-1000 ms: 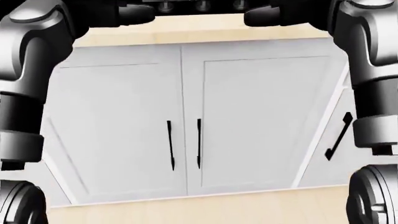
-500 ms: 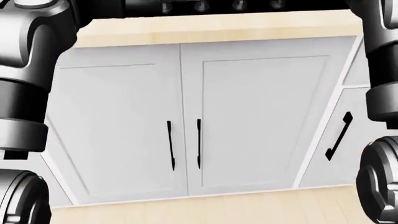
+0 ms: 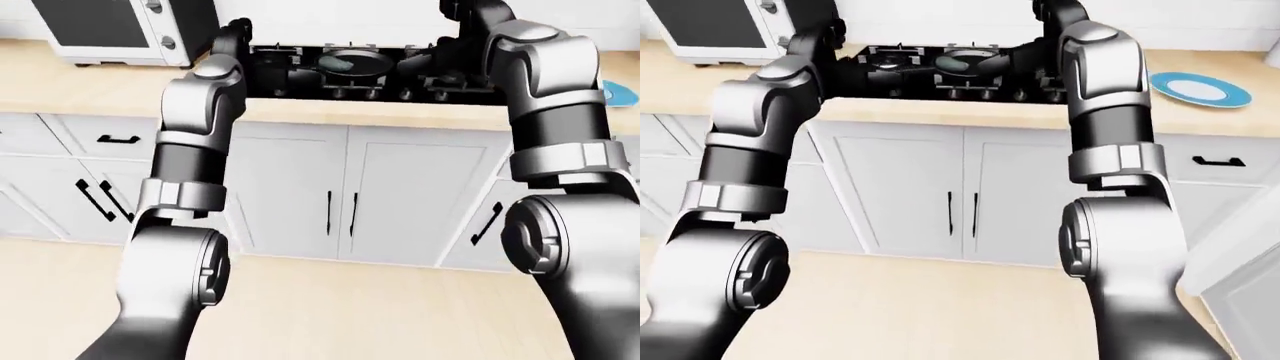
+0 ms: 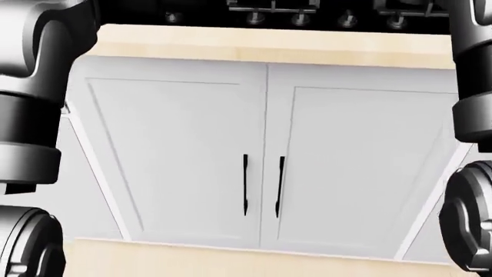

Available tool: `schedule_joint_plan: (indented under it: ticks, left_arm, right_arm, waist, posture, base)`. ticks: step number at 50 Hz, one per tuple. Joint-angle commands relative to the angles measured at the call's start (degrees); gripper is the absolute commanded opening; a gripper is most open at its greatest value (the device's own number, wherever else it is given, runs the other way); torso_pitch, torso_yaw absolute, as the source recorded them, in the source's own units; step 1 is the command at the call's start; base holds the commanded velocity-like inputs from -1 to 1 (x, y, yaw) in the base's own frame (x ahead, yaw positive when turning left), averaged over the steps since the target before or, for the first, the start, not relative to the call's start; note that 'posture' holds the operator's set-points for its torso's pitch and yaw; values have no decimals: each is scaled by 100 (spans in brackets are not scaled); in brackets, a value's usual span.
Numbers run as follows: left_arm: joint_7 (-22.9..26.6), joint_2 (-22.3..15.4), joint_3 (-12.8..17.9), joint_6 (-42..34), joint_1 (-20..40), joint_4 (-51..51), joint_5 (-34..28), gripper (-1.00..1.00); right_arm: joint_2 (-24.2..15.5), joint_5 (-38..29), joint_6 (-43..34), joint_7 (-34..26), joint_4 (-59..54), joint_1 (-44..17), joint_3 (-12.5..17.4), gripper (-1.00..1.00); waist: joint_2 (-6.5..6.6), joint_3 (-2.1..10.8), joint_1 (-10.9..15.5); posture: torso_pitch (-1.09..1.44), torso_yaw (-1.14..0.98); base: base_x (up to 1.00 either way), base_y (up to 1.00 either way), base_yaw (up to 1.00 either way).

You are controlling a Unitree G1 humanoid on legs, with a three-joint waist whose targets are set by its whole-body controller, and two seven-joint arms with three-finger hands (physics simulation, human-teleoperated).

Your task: Pick the zucchini from the pan and place it on the plate.

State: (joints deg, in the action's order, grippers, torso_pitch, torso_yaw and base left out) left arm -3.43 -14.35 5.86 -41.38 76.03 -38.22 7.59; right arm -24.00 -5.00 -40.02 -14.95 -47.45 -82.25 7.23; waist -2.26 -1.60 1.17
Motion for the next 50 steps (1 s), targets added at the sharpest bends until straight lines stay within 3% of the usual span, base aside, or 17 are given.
schedule_joint_plan:
  ticks: [1, 3, 7, 8, 9, 10, 11, 12, 13, 14, 15, 16, 32, 34, 42, 46, 50]
  left_arm:
    - [-51, -125, 89, 187, 239, 256, -48, 100]
    - [-52, -119, 84, 178, 237, 272, -49, 100]
    - [-49, -127, 90, 171, 234, 279, -48, 100]
    - [-49, -128, 90, 174, 233, 278, -48, 100]
    - [-48, -128, 90, 173, 234, 278, -48, 100]
    - [-47, -130, 89, 155, 242, 293, -46, 100]
    - [-48, -131, 87, 111, 257, 335, -41, 100]
    - [-49, -131, 86, 93, 259, 358, -40, 100]
    - [-50, -130, 85, 88, 257, 369, -40, 100]
    - [-51, -129, 84, 87, 254, 372, -41, 100]
    - [-50, -127, 82, 92, 249, 372, -43, 100]
    - [-50, -122, 80, 103, 237, 367, -47, 100]
    - [-19, -153, 74, 19, 323, 420, -75, 100]
    - [-9, -168, 74, 7, 346, 417, -85, 100]
    - [11, -175, 70, -32, 417, 420, -113, 100]
    - [5, -157, 71, -59, 420, 452, -114, 100]
    - [3, -154, 71, -72, 394, 487, -118, 100]
  right_arm:
    - [-12, -15, 243, 52, 227, -282, -29, 100]
    - [-11, -131, 176, 132, 95, -345, -80, 100]
    - [12, -108, 112, 35, 52, -386, -50, 100]
    - [15, -109, 108, 18, 30, -399, -48, 100]
    - [15, -112, 97, 12, 24, -413, -47, 100]
    - [19, -112, 82, 1, 35, -419, -45, 100]
    - [20, -115, 74, -6, 33, -431, -44, 100]
    - [18, -120, 72, -7, 26, -445, -43, 100]
    - [19, -122, 69, -9, 29, -449, -42, 100]
    - [17, -124, 61, -11, 36, -452, -41, 100]
    - [16, -125, 54, -15, 55, -444, -39, 100]
    - [15, -130, 57, -16, 60, -440, -41, 100]
    - [-7, -213, -36, -81, 49, -492, -44, 100]
    - [-18, -220, -59, -95, 54, -526, -46, 100]
    - [-4, -250, 1, -86, -77, -636, -47, 100]
    - [-13, -244, -21, -95, -49, -627, -39, 100]
    - [-19, -241, -50, -99, 17, -602, -36, 100]
  waist:
    - [-19, 186, 55]
    - [37, 26, -51]
    - [456, 57, -143]
    - [312, -11, -151]
    - [370, 181, -155]
    - [382, 209, -152]
    - [374, 36, -125]
    - [292, 24, -98]
    - [212, 187, -114]
    - [76, 18, -110]
    - [7, 69, -111]
    - [85, -43, -78]
    - [173, 48, -128]
    - [212, 217, -118]
    - [222, 204, -104]
    - [206, 77, -106]
    - [334, 64, -112]
  posture:
    - [0, 0]
    - [0, 0]
    - [0, 0]
    - [0, 0]
    - [0, 0]
    - [0, 0]
    - [0, 0]
    - [0, 0]
    - [0, 0]
    - [0, 0]
    - [0, 0]
    - [0, 0]
    - [0, 0]
    - [0, 0]
    - [0, 0]
    - [0, 0]
    - [0, 0]
  base:
    - [0, 0, 62]
    - [0, 0, 0]
    - [0, 0, 0]
    - [0, 0, 0]
    - [5, 0, 0]
    - [5, 0, 0]
    - [5, 0, 0]
    - [5, 0, 0]
    - [5, 0, 0]
    - [5, 0, 0]
    - [5, 0, 0]
    - [3, 0, 0]
    - [4, 0, 0]
    - [5, 0, 0]
    - [8, 0, 0]
    - [19, 0, 0]
    - [19, 0, 0]
